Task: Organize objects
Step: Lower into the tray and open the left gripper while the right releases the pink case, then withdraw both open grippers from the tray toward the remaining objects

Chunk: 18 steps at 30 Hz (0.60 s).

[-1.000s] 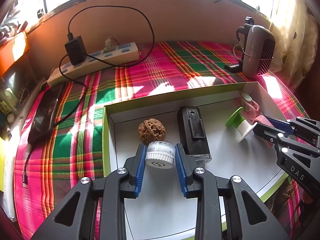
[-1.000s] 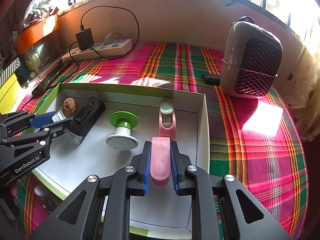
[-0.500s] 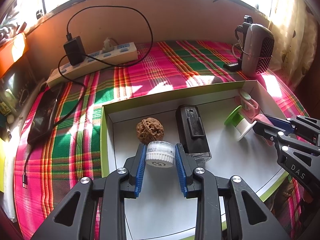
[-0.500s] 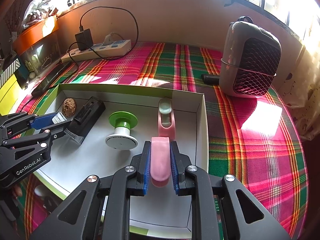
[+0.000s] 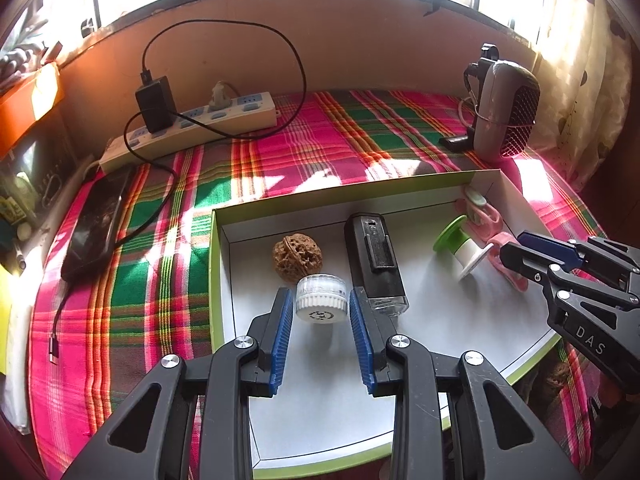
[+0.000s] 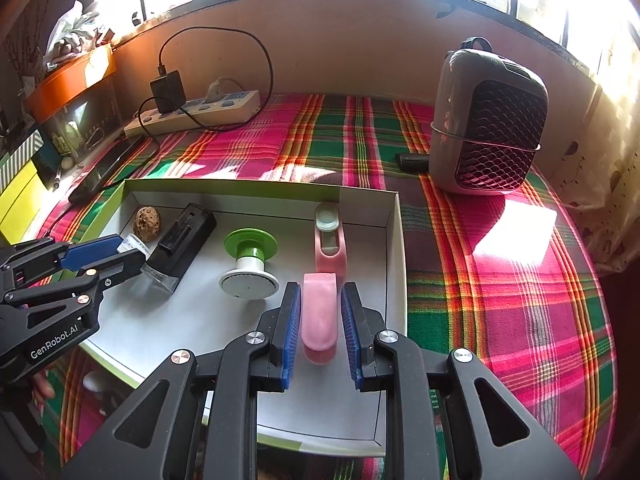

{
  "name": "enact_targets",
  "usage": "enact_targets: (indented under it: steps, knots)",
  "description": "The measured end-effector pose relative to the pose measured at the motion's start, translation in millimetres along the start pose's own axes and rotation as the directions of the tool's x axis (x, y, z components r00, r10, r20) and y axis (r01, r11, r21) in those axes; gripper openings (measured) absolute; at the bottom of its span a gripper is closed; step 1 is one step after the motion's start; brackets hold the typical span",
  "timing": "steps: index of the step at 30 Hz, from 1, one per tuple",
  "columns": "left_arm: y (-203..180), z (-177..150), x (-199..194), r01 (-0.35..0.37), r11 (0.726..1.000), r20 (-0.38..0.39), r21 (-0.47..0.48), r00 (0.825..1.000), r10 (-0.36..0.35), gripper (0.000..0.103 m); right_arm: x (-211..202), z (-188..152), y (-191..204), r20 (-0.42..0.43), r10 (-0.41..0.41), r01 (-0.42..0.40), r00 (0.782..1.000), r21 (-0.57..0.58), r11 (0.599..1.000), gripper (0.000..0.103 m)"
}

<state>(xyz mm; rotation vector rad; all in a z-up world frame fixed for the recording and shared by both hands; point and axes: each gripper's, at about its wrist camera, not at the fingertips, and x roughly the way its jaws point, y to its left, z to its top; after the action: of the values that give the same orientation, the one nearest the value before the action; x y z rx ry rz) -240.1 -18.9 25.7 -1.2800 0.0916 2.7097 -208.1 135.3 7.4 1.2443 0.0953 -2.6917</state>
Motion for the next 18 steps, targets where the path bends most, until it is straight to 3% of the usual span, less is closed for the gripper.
enact_targets:
  steps: [3, 18]
  knots:
    - [-0.5, -1.6, -8.1, 0.006, 1.000, 0.013, 0.000, 1.000, -0.006, 0.028, -4.9, -1.0, 0.4, 0.004, 0.002, -0.002, 1.000, 0.004, 1.000, 0.030]
    - [-6.7, -22.6, -53.1, 0.000, 1.000, 0.074, -0.002, 0.997, 0.001, 0.028, -42.4, -18.1, 8.0, 0.056, 0.019, -0.020, 0.998, 0.015, 1.000, 0.030]
